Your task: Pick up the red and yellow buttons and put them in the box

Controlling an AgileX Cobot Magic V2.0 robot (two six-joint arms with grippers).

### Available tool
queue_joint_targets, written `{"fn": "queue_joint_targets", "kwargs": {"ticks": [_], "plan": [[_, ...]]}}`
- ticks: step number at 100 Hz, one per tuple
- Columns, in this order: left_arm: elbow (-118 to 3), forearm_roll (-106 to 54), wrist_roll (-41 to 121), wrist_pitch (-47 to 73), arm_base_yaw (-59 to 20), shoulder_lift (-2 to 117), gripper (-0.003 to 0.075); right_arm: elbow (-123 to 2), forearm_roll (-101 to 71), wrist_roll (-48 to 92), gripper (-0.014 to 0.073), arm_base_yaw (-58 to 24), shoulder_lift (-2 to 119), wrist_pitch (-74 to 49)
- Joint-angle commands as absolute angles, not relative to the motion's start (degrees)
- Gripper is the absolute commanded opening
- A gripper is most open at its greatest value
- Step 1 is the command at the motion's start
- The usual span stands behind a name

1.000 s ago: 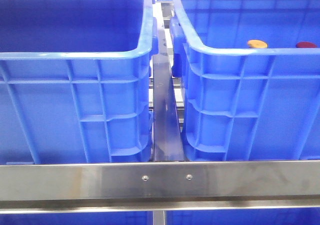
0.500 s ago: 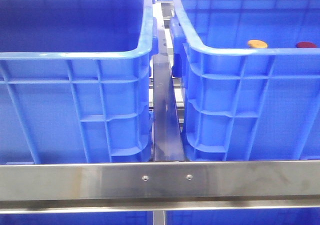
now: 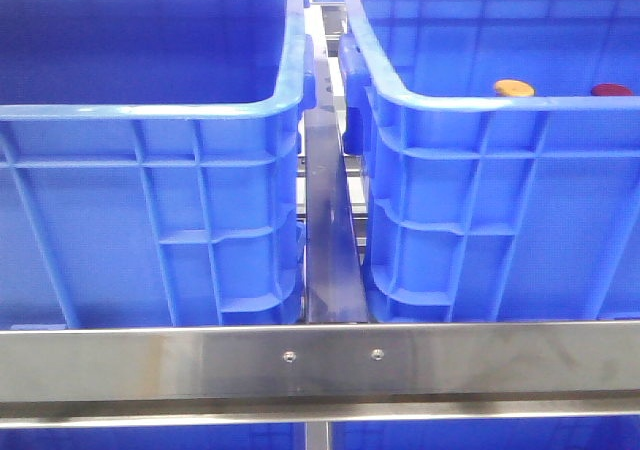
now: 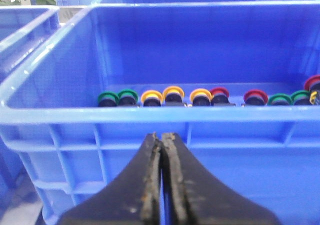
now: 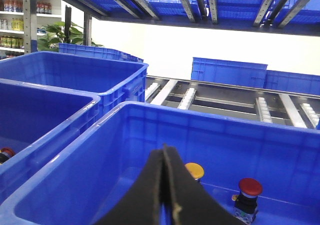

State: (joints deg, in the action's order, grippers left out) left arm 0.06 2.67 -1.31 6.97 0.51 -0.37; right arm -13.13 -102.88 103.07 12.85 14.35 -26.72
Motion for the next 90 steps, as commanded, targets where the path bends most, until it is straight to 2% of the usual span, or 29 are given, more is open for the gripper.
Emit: {"fn": "queue_joint_targets", "kwargs": {"ticks": [1, 70, 90], "plan": [[3.17, 2.04, -1.98, 3.22, 0.65, -2.13, -0.002, -14.71, -109.88, 102.96, -0.0033, 13.09, 14.77, -27.92], [3.06, 1.67, -1.98, 2.51, 0.65, -2.13, -0.002, -14.71, -109.88, 102.96, -0.0033, 13.09, 14.77, -27.79], [3.06, 1.67, -1.98, 2.51, 0.65, -2.13, -0.002, -14.71, -109.88, 102.96, -0.0033, 8.05, 14.72, -27.5]]}}
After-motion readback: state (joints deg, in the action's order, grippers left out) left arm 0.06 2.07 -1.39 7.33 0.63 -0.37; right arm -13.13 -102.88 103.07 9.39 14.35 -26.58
